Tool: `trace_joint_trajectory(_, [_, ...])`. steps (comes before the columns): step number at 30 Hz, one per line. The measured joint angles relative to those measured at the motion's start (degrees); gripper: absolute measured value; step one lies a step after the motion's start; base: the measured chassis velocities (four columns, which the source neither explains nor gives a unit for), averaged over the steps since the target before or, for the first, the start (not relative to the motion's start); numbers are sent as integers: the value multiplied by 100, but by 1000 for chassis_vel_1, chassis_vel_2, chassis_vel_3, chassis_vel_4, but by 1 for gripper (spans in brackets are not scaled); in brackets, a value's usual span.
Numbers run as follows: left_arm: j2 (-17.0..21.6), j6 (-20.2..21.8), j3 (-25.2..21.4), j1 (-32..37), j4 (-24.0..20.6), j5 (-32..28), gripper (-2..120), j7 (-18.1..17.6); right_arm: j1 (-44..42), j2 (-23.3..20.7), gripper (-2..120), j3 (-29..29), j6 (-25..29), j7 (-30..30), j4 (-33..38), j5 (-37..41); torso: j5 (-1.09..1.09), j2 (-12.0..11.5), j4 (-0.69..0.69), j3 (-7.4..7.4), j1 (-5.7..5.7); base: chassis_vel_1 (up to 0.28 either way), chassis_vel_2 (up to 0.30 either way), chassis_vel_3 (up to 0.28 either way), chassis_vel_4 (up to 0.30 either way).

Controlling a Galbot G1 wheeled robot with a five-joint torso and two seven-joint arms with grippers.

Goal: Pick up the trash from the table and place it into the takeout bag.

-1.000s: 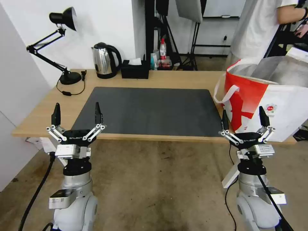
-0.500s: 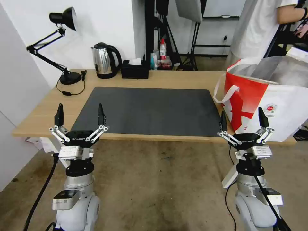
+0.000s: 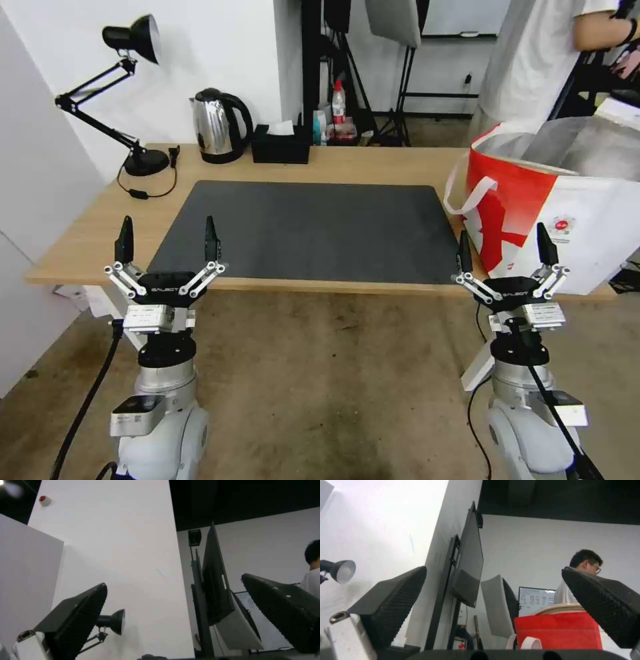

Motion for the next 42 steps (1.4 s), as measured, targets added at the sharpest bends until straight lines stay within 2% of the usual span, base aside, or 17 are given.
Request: trace_joint_trajectory(42, [5, 9, 2, -3, 5, -3, 100, -6, 0, -3, 100, 1, -13, 4, 11, 12, 0, 1, 0, 0, 0, 0, 0, 0, 0])
